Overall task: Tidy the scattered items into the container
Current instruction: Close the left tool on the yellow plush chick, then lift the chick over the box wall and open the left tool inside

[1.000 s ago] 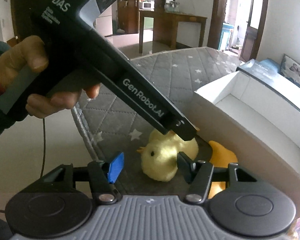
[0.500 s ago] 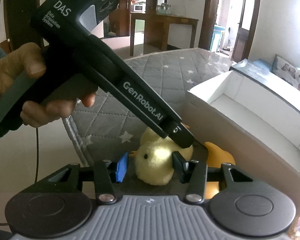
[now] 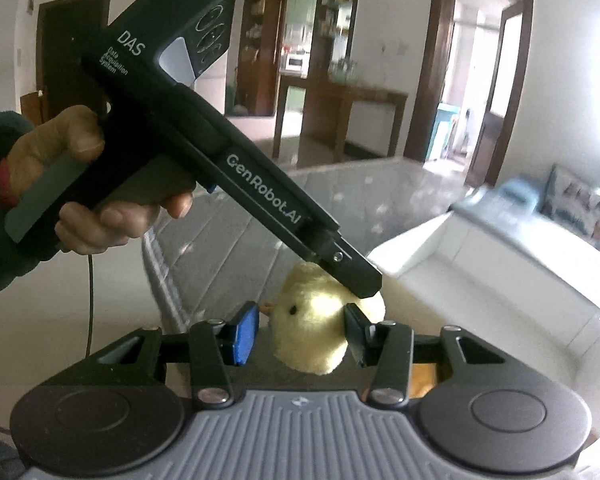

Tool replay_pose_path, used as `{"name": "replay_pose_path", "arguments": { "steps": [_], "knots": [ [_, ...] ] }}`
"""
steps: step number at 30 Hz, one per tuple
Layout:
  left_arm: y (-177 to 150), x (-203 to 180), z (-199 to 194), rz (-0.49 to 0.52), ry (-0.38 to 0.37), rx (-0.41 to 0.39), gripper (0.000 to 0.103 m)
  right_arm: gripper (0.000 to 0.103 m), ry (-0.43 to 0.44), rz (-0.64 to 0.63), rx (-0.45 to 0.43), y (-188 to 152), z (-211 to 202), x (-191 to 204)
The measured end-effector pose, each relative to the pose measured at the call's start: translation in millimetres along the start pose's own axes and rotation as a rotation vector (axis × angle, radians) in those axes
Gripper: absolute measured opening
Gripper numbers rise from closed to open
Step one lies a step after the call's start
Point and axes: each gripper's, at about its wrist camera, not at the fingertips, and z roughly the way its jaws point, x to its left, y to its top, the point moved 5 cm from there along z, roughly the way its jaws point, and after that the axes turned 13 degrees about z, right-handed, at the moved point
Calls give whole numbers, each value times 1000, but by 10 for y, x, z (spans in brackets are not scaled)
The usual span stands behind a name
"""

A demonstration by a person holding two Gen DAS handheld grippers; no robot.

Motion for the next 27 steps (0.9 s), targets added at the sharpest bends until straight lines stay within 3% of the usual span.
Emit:
{"name": "replay_pose_path", "arguments": {
  "steps": [5, 10, 17, 27],
  "knots": [
    [399, -94, 114, 38, -24, -60, 49, 47, -64, -19, -69, 126, -304, -225],
    [751, -87, 509, 40, -70, -72, 49, 47, -143, 10, -80, 299, -335, -724],
    [1023, 31, 1216, 0, -106, -25, 49, 47, -205, 84, -19, 426, -73, -1415],
    [978, 214, 1737, -75, -98, 28, 49, 44, -219, 217, 98, 445, 458, -1947]
  ]
}}
